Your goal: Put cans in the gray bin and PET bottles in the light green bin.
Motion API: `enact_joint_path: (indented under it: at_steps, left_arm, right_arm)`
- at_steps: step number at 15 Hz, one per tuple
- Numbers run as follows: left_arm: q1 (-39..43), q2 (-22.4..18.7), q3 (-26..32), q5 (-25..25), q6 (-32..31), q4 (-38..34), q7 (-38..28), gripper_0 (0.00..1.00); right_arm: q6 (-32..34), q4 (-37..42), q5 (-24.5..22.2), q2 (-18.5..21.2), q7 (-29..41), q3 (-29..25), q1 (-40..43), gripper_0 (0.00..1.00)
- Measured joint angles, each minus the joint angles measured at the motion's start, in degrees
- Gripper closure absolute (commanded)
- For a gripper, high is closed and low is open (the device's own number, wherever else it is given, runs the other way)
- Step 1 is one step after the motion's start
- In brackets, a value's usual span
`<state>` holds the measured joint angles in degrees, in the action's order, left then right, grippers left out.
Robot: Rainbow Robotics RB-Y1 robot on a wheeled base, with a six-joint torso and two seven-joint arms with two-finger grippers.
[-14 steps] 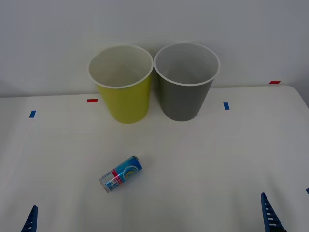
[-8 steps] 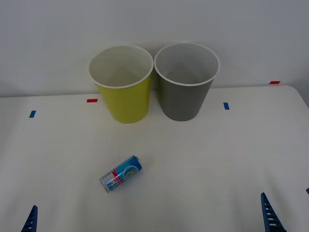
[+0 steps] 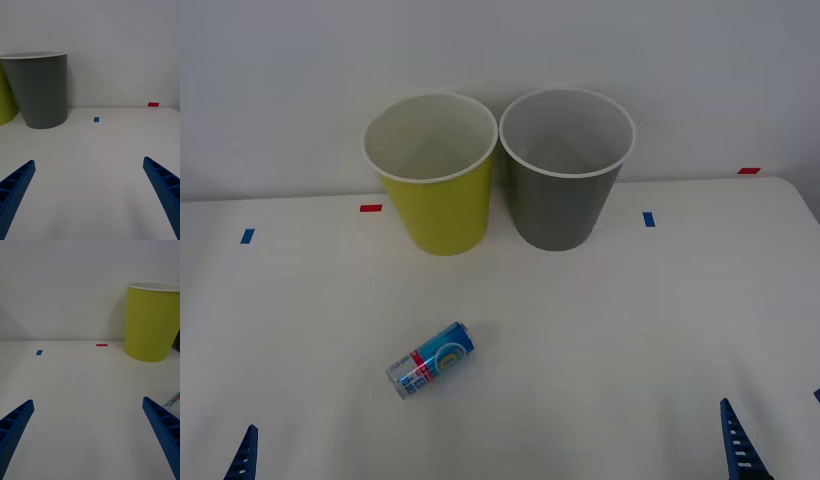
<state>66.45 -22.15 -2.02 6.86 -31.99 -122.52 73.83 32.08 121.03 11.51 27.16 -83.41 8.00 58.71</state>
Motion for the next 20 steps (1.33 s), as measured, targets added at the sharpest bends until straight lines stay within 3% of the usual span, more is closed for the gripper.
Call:
enact_joint_path:
  at_steps: [17,20]
  left_arm:
    - [0.0,0.0,0.0,0.0,0.0,0.0,0.0,0.00]
    - [-1.5,-0.9,-0.8,-0.8,0.2,2.6,0.2,0.00]
  right_arm:
    - [0.0,0.0,0.0,0.0,0.0,0.0,0.0,0.00]
    - [0.0,0.0,0.0,0.0,0.0,0.0,0.0,0.00]
